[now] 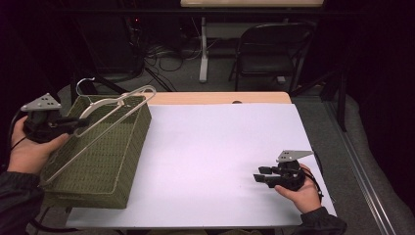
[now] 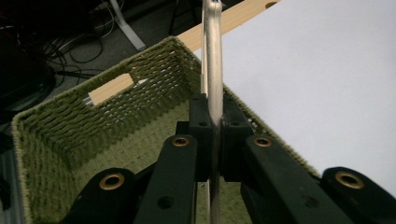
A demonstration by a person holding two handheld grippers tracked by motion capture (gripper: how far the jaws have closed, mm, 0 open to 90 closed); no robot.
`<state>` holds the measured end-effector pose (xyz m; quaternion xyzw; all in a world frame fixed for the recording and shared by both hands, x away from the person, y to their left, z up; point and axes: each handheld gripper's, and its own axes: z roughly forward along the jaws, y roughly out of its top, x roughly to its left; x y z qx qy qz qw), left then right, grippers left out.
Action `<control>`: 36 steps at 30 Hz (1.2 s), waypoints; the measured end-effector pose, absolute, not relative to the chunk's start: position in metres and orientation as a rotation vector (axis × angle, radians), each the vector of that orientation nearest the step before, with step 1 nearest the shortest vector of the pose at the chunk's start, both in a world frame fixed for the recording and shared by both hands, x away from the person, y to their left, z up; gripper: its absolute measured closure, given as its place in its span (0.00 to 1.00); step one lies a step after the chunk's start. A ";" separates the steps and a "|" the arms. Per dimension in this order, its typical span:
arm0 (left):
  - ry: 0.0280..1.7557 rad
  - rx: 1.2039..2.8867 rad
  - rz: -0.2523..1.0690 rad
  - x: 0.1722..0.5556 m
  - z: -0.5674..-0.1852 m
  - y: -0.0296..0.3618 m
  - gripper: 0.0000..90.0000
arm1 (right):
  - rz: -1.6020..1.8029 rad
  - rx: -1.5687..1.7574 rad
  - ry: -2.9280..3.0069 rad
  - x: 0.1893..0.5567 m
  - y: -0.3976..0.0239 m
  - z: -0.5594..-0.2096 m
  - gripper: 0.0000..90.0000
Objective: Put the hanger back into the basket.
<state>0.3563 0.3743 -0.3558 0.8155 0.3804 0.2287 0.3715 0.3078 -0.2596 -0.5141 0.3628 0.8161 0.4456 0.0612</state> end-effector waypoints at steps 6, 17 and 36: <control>1.002 2.085 0.575 0.365 -0.369 0.401 0.96 | 1.330 1.102 2.482 0.308 -0.260 -0.514 0.66; 0.993 2.080 0.570 0.370 -0.384 0.422 0.96 | 1.335 1.102 2.475 0.310 -0.259 -0.516 0.66; 1.056 2.144 0.489 0.374 -0.447 0.421 0.96 | 1.326 1.107 2.480 0.310 -0.258 -0.518 0.66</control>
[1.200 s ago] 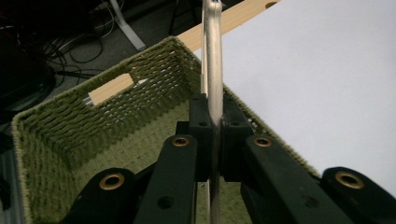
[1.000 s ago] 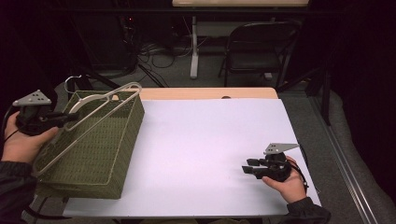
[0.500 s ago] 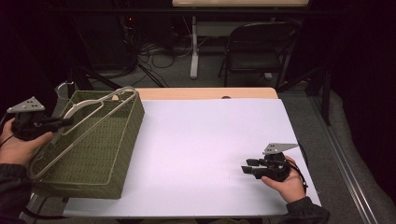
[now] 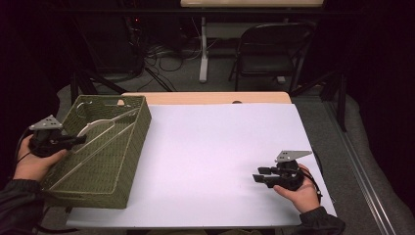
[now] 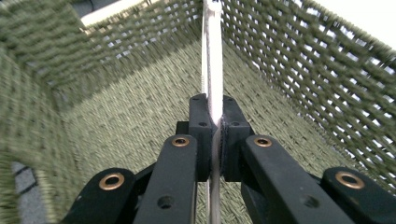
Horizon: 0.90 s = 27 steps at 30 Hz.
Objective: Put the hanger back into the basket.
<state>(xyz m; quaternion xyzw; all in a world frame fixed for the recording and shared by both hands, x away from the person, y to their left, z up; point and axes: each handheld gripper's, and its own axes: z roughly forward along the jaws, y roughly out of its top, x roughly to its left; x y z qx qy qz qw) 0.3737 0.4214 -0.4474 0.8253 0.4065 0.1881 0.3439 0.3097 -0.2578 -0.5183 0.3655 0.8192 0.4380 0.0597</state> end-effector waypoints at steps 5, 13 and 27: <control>1.073 2.194 0.493 0.376 -0.458 0.418 0.96 | 1.328 1.108 2.480 0.309 -0.258 -0.519 0.66; 1.167 2.200 0.595 0.375 -0.459 0.424 0.82 | 1.326 1.111 2.479 0.309 -0.259 -0.519 0.66; 1.300 2.038 0.708 0.352 -0.436 0.445 0.45 | 1.324 1.119 2.471 0.309 -0.259 -0.519 0.65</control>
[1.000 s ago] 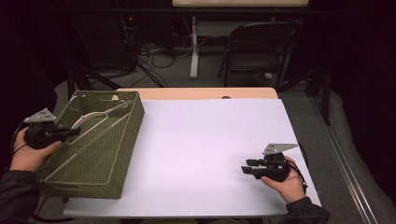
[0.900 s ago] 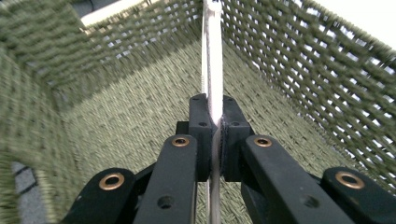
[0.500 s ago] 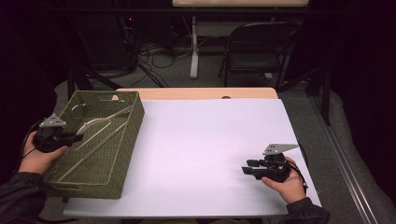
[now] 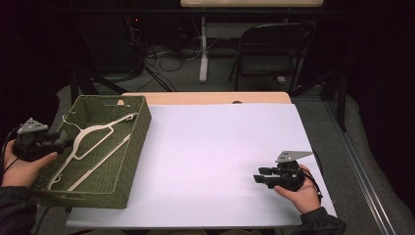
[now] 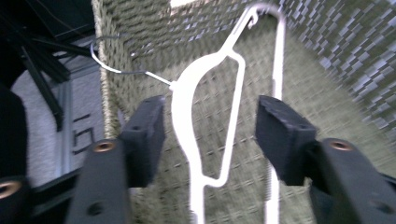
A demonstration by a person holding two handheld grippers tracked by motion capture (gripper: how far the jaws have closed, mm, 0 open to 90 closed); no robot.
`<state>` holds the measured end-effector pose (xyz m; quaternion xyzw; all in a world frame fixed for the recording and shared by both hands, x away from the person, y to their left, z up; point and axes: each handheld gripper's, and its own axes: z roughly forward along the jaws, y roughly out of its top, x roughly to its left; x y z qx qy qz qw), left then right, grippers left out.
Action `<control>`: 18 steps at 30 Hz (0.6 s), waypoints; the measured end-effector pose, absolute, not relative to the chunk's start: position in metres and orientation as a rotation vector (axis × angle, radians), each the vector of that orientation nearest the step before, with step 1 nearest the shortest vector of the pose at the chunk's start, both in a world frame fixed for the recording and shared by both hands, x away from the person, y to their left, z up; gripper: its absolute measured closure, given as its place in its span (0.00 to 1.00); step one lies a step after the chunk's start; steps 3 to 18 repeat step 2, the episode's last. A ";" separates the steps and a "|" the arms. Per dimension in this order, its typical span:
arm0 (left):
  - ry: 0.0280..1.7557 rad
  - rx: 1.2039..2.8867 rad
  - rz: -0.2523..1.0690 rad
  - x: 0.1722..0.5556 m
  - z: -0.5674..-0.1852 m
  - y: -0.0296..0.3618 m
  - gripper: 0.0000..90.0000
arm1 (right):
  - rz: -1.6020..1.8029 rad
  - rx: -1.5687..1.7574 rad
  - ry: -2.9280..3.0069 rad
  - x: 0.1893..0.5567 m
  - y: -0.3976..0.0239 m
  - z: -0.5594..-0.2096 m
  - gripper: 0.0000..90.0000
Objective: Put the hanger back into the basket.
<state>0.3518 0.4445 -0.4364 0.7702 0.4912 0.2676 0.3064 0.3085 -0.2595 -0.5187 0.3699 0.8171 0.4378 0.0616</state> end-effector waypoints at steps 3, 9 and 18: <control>1.313 1.989 0.666 0.345 -0.432 0.441 0.41 | 1.325 1.120 2.466 0.309 -0.260 -0.519 0.64; 1.313 1.989 0.666 0.345 -0.432 0.441 0.41 | 1.325 1.120 2.466 0.309 -0.260 -0.519 0.64; 1.313 1.989 0.666 0.345 -0.432 0.441 0.41 | 1.325 1.120 2.466 0.309 -0.260 -0.519 0.64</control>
